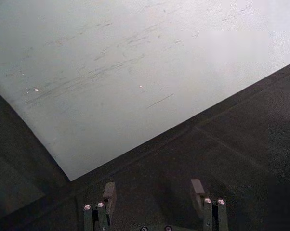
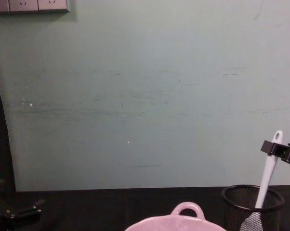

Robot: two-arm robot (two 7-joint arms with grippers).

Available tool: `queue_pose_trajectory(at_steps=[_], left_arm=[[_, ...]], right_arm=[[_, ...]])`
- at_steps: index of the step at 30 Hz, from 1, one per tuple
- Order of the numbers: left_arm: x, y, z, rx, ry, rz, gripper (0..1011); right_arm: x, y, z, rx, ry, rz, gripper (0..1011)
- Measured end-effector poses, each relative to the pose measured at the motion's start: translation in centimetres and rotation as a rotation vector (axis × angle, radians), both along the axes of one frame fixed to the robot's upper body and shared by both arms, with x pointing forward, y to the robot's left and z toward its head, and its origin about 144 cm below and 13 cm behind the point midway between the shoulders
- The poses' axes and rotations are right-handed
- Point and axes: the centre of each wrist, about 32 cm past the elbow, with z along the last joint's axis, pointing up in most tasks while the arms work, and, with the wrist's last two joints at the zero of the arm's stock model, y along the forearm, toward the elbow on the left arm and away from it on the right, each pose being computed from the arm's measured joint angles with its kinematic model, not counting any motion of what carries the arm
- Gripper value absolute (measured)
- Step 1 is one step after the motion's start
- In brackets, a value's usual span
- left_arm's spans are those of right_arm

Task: Use the one hand to pick up the spoon and stir the clear water in the bowl.

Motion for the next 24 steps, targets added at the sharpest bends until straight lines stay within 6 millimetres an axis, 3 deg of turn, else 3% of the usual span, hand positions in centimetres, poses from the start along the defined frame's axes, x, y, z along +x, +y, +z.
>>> queue_pose_trajectory(at_steps=[5, 14, 15, 18, 21, 24], left_arm=[[0.0, 0.0, 0.0, 0.000, 0.000, 0.000, 1011], [0.0, 0.0, 0.0, 0.000, 0.000, 0.000, 1011], [0.0, 0.0, 0.0, 0.000, 0.000, 0.000, 1011], [0.0, 0.0, 0.0, 0.000, 0.000, 0.000, 1011], [0.0, 0.0, 0.0, 0.000, 0.000, 0.000, 1011], [0.0, 0.0, 0.0, 0.000, 0.000, 0.000, 1011]], right_arm=[[0.0, -0.2, -0.3, 0.005, 0.004, -0.007, 146], [-0.8, -1.4, -0.9, 0.006, 0.031, -0.062, 450], [-0.9, -1.5, -1.0, 0.007, 0.033, -0.064, 450], [-1.2, -1.8, -1.3, 0.007, 0.045, -0.073, 583], [-1.3, -1.9, -1.5, 0.009, 0.053, -0.079, 644], [-1.6, -1.9, -1.7, 0.008, 0.059, -0.085, 781]])
